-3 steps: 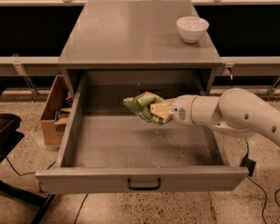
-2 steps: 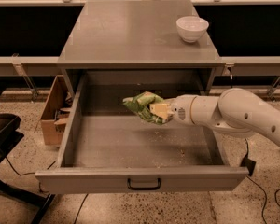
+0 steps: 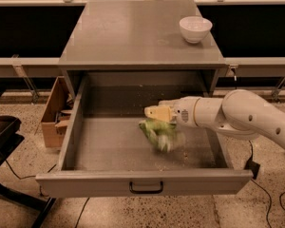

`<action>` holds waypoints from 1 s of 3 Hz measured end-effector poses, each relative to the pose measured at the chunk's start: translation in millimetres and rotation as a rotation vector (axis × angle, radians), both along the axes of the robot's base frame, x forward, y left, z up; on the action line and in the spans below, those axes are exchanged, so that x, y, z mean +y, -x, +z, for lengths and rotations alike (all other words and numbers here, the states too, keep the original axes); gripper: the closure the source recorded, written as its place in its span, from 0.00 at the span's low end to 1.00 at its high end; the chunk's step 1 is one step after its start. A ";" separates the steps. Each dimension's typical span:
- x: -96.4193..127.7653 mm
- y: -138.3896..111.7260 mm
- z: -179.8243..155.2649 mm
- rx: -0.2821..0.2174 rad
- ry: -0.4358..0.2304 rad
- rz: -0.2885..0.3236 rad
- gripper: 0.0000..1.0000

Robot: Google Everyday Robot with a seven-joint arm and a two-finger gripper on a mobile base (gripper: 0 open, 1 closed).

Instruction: Place green jalapeno chip bag into top drawer

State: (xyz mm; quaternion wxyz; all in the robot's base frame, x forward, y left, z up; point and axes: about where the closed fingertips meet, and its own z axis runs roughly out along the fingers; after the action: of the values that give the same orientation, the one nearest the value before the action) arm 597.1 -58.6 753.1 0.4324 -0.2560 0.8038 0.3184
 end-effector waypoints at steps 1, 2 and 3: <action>0.0 0.0 0.0 0.000 0.000 0.000 0.00; 0.0 0.0 0.0 0.000 0.000 0.000 0.00; 4.6 -1.0 13.0 -0.003 0.029 0.068 0.00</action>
Offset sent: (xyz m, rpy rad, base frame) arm 0.0000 0.0000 0.0000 0.0000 0.0000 0.0000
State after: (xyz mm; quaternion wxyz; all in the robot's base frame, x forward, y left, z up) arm 598.1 -53.9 766.1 0.4188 -0.2897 0.7985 0.3210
